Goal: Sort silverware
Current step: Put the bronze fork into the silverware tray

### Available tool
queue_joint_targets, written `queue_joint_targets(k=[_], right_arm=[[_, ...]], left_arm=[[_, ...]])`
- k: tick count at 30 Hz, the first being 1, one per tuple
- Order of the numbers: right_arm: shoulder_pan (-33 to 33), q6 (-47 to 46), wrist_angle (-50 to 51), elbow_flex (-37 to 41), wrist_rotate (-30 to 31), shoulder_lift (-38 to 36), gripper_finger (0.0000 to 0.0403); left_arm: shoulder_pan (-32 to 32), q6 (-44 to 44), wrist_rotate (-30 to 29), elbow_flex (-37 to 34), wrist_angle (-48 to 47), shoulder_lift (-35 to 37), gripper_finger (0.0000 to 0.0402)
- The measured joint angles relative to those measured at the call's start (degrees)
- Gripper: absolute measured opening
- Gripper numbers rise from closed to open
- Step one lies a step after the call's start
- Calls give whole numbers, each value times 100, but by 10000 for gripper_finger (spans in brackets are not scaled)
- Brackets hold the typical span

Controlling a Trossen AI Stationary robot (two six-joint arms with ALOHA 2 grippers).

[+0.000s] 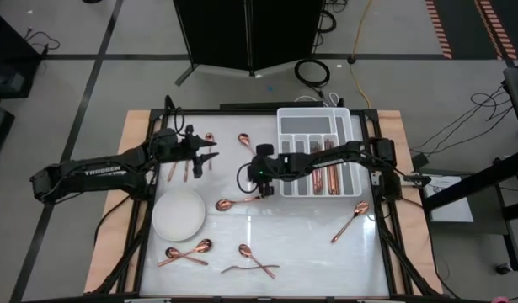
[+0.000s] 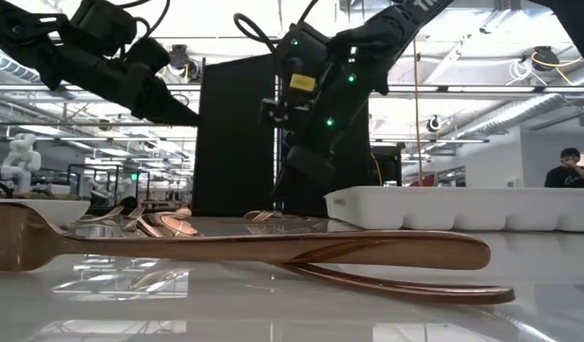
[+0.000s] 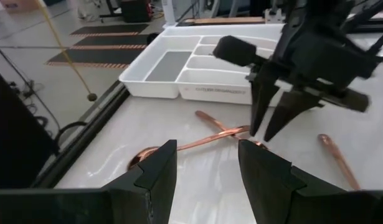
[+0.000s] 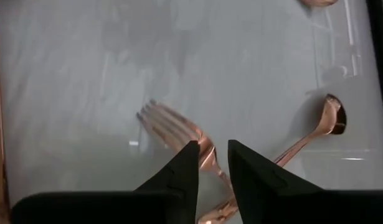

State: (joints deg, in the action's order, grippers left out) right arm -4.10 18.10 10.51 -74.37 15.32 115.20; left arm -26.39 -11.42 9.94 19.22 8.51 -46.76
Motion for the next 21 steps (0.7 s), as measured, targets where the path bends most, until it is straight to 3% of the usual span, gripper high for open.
queue_joint_targets(k=[11,21], right_arm=[[4,1135,204,-4,279,246,77],[4,1737,-668,-15,507,671,77]], left_arm=[[0,48,78,0,-32,0,171],[0,51,78,0,2,0,171]])
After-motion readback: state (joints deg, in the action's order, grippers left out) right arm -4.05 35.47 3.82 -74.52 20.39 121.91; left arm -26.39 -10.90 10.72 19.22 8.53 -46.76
